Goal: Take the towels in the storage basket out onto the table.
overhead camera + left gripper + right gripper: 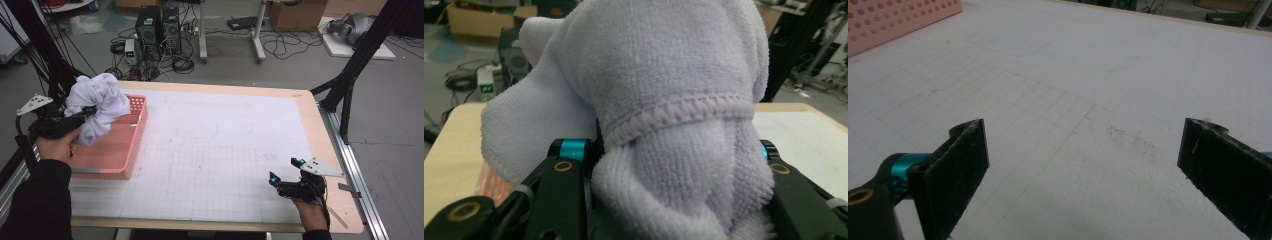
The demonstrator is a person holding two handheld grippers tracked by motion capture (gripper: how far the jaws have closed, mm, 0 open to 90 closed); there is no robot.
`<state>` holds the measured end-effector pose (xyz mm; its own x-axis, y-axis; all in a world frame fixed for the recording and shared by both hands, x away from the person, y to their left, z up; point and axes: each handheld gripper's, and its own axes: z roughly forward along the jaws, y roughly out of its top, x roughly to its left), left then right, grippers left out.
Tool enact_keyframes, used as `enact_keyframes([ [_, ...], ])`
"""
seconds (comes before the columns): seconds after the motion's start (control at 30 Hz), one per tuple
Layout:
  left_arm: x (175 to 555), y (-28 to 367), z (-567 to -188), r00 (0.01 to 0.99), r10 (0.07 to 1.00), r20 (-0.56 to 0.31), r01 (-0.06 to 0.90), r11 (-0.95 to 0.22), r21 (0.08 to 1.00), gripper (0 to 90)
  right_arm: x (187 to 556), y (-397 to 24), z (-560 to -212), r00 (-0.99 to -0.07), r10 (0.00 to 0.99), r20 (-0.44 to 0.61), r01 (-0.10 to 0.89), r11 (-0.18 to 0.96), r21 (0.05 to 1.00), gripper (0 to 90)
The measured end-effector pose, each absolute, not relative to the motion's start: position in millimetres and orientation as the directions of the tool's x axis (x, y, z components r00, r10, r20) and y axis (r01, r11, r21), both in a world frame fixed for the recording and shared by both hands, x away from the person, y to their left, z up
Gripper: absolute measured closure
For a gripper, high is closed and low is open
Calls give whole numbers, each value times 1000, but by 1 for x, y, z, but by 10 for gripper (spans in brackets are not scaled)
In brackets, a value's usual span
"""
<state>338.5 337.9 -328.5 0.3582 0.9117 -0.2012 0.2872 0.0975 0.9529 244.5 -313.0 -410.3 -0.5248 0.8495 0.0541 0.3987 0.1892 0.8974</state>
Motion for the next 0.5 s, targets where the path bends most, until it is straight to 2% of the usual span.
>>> enact_keyframes([
  [0.5,330,283,-298,516,840,-168,182,84,980,540,244,-313,-410,-525,850,47,396,194,897,49],
])
